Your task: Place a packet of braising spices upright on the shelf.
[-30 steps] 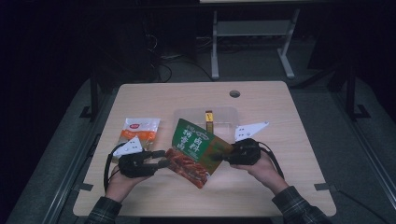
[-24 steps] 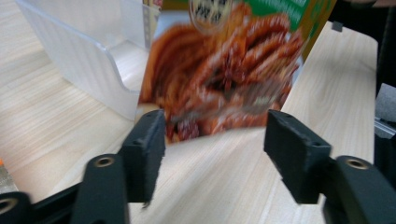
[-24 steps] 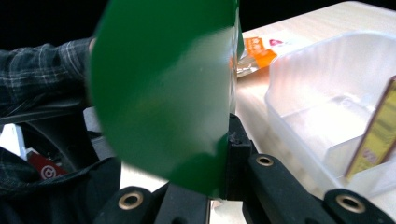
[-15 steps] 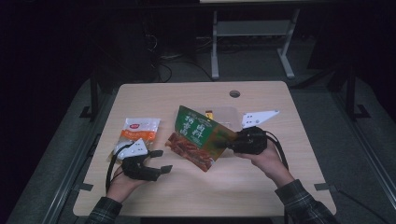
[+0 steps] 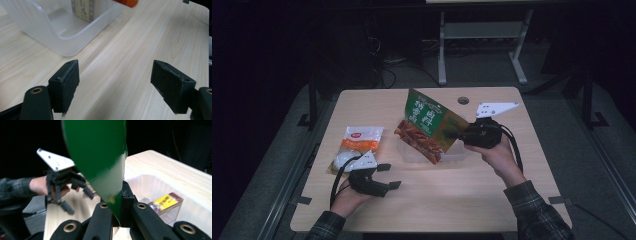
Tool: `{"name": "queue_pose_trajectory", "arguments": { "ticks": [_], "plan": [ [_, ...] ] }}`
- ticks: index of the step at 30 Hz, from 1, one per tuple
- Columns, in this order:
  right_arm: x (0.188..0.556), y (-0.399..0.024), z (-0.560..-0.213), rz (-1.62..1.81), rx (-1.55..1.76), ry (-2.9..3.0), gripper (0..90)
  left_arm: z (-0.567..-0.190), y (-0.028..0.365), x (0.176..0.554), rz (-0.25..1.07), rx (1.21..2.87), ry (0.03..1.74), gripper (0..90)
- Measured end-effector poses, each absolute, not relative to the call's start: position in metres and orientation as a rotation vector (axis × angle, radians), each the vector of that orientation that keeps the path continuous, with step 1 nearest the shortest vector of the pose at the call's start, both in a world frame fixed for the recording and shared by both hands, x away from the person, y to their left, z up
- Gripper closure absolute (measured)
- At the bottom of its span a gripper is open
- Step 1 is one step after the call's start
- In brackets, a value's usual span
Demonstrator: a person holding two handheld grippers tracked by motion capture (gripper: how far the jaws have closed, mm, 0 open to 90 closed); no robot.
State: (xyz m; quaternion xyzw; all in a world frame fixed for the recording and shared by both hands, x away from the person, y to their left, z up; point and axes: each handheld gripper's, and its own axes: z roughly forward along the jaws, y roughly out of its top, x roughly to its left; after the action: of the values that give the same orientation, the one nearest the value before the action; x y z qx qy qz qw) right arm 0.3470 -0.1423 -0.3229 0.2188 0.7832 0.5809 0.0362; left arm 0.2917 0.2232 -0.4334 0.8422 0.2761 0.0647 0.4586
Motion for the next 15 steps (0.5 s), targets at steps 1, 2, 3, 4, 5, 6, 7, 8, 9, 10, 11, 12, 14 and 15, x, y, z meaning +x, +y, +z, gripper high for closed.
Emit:
{"name": "queue_pose_trajectory", "arguments": {
  "ticks": [1, 2, 3, 4, 5, 6, 7, 8, 9, 10, 11, 12, 14, 15],
  "plan": [
    [0.349, -0.142, -0.322, 1.79, 0.679, 2.401, 90.0, -0.434, 0.223, 0.292, 0.162, 2.074, 0.68, 21.8],
    [0.351, -0.141, -0.321, 1.791, 0.678, 2.389, 90.0, -0.434, 0.222, 0.292, 0.158, 2.072, 0.684, 21.2],
    [0.352, -0.14, -0.321, 1.789, 0.69, 2.38, 90.0, -0.434, 0.222, 0.292, 0.157, 2.072, 0.684, 21.0],
    [0.354, -0.14, -0.32, 1.787, 0.694, 2.375, 90.0, -0.434, 0.222, 0.292, 0.155, 2.072, 0.685, 20.8],
    [0.356, -0.139, -0.32, 1.788, 0.701, 2.368, 90.0, -0.434, 0.222, 0.292, 0.155, 2.073, 0.685, 20.5],
    [0.357, -0.138, -0.319, 1.786, 0.712, 2.357, 90.0, -0.435, 0.222, 0.292, 0.156, 2.073, 0.686, 20.2],
    [0.36, -0.138, -0.32, 1.786, 0.72, 2.349, 90.0, -0.435, 0.222, 0.292, 0.156, 2.075, 0.687, 19.8],
    [0.361, -0.137, -0.32, 1.784, 0.726, 2.343, 90.0, -0.435, 0.222, 0.292, 0.156, 2.073, 0.686, 19.5],
    [0.363, -0.136, -0.32, 1.778, 0.735, 2.34, 90.0, -0.435, 0.222, 0.292, 0.153, 2.071, 0.69, 19.3],
    [0.365, -0.134, -0.32, 1.772, 0.744, 2.333, 90.0, -0.435, 0.222, 0.293, 0.156, 2.071, 0.69, 19.1],
    [0.366, -0.134, -0.319, 1.765, 0.755, 2.326, 90.0, -0.435, 0.222, 0.293, 0.151, 2.068, 0.695, 18.9],
    [0.367, -0.133, -0.319, 1.765, 0.764, 2.322, 90.0, -0.435, 0.222, 0.293, 0.155, 2.07, 0.693, 18.6],
    [0.369, -0.132, -0.32, 1.759, 0.779, 2.31, 90.0, -0.435, 0.222, 0.293, 0.155, 2.074, 0.687, 18.4],
    [0.371, -0.131, -0.321, 1.761, 0.781, 2.309, 90.0, -0.435, 0.222, 0.293, 0.156, 2.077, 0.683, 18.4]
  ]
}}
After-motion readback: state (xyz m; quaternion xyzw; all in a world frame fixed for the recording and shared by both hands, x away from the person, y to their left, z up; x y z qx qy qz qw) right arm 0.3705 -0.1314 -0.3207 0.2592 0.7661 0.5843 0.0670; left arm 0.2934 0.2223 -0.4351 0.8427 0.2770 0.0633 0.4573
